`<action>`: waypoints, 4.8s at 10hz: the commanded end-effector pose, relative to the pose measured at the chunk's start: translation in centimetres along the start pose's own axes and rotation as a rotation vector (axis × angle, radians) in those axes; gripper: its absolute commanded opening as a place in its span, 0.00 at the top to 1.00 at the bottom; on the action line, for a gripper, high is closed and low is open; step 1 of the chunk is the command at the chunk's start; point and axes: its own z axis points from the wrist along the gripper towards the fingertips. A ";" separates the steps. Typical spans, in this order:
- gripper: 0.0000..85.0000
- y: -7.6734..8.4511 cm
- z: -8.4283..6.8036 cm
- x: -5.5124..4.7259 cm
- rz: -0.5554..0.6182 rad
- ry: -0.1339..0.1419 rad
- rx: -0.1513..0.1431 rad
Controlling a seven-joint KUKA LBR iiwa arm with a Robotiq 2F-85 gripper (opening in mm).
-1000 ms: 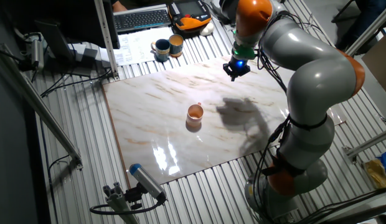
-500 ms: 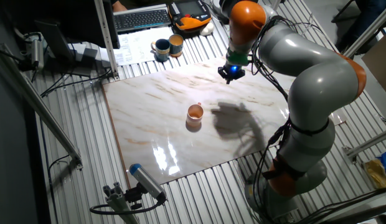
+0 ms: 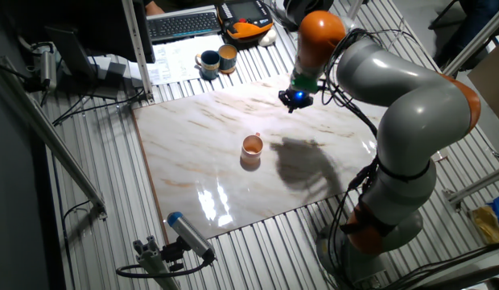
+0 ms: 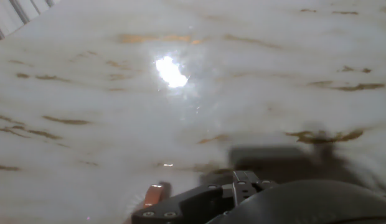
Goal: Pick up the cup
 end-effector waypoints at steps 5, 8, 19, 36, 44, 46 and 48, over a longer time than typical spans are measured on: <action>1.00 2.0 1.3 2.7 0.060 -0.019 0.002; 1.00 3.2 2.0 3.2 0.082 -0.017 -0.012; 1.00 5.6 4.3 4.6 0.146 -0.045 -0.007; 1.00 5.6 4.3 4.3 0.069 -0.003 0.061; 1.00 5.6 4.3 4.3 -0.035 0.044 0.030; 1.00 5.6 4.3 4.3 -0.036 0.070 -0.002; 1.00 5.6 4.3 4.3 -0.019 0.064 0.007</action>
